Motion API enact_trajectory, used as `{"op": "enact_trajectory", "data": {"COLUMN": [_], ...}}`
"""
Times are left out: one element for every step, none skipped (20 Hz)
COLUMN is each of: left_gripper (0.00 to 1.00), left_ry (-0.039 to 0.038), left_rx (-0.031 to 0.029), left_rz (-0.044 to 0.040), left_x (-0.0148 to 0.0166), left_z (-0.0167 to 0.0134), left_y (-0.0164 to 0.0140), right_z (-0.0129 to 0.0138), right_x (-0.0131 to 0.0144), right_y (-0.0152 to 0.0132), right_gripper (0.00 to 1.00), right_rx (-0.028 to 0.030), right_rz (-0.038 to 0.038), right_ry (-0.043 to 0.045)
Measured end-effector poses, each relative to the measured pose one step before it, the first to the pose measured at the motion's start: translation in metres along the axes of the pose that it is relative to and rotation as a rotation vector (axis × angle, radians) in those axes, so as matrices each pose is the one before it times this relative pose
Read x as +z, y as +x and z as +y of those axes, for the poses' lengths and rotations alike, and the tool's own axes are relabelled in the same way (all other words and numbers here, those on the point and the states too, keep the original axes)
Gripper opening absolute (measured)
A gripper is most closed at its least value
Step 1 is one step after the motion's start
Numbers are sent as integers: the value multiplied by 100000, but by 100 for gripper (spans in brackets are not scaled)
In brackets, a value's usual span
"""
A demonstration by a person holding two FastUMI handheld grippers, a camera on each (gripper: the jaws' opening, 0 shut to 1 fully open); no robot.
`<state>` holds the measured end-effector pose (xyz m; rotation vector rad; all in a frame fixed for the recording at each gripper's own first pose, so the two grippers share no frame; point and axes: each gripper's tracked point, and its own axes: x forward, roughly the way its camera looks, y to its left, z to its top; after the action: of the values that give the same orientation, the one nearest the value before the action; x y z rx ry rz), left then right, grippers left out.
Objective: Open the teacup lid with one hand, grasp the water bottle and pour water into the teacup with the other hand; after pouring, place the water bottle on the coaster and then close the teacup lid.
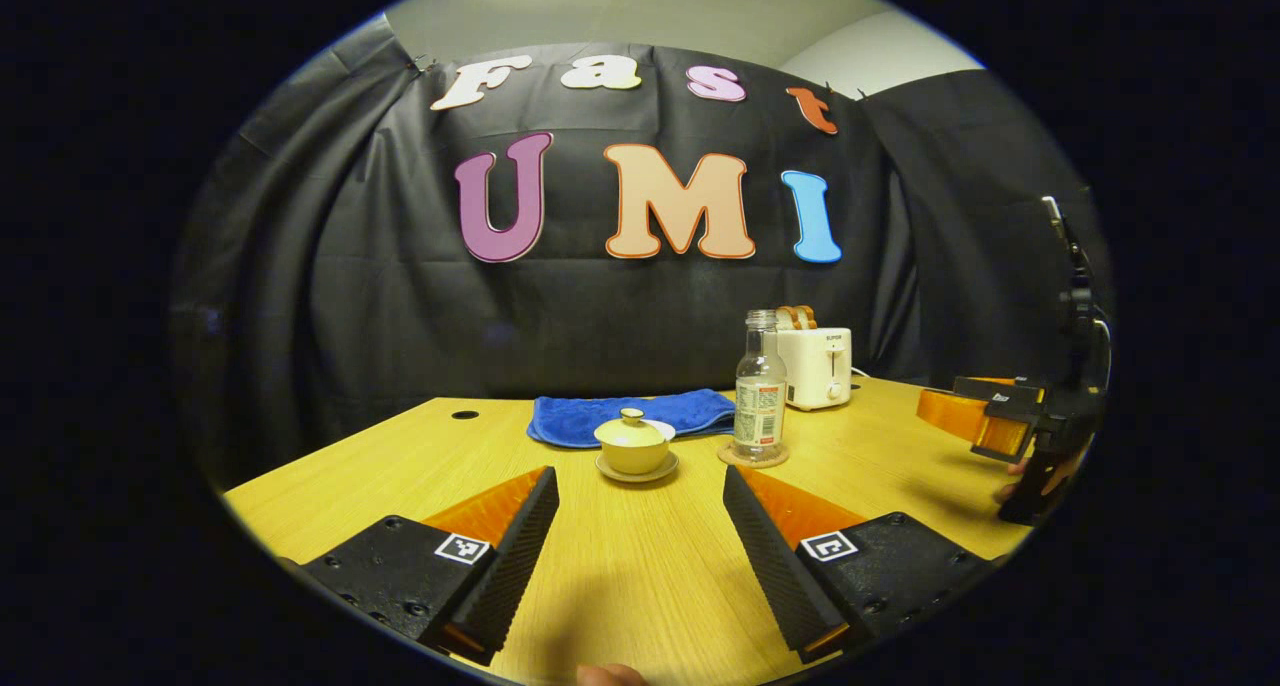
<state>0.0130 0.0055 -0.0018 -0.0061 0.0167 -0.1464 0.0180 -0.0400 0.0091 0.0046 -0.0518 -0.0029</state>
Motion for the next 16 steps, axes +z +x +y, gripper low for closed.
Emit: {"op": "enact_trajectory", "data": {"left_gripper": [96, 96, 96, 96, 96, 96, 96, 96, 97, 97, 97, 96, 96, 96, 97, 97], "left_ry": [-25, 134, 74, -385, -91, -96, 2, 34, 141, -191, -113, 82, 24, -40, -34, 54], "left_rx": [477, 283, 448, 422, -71, 434, 103, -210, 48, 310, 85, -212, -53, -13, -107, -81], "left_rz": [549, 693, 1195, 671, 337, 109, 194, 275, -227, -243, -409, 232, 139, 54, -180, -200], "left_x": [-137, -78, -167, -153, 1, 15, -45, -49, 21, 101, 132, -112, -141, 64, 75, -12], "left_z": [-69, -21, -25, 29, -161, 32, 3, -144, 26, 104, 77, -140, -50, 34, -40, -18], "left_y": [-741, -533, -440, -332, -250, -196, -142, -212, -133, -73, 29, -9, -31, -24, 23, -80], "right_z": [597, 400, 303, 573, 457, 319, 401, 233, 355, 304, -27, -113, 4, 129, 53, -61], "right_x": [-78, 124, -19, -179, -116, -160, -395, -424, -93, 24, 100, 95, 151, -202, -112, 89], "right_y": [-721, -713, -637, -603, -413, -198, -124, -235, -201, -229, -113, -118, 16, 133, -7, -162], "right_gripper": [98, 94, 98, 94, 94, 98, 98, 98, 94, 98, 99, 95, 95, 98, 98, 98], "right_rx": [1481, 435, 537, 1132, 717, 962, 1281, 997, 1429, 1079, 58, -125, -68, 2, 181, -206], "right_rz": [395, -322, 292, 614, 690, 1155, 2159, 2061, 1365, 255, 120, -773, -562, 275, 394, -267], "right_ry": [-12, 122, -42, 41, 109, -91, 213, 374, 363, 204, 24, 13, -302, -541, -502, 102]}}
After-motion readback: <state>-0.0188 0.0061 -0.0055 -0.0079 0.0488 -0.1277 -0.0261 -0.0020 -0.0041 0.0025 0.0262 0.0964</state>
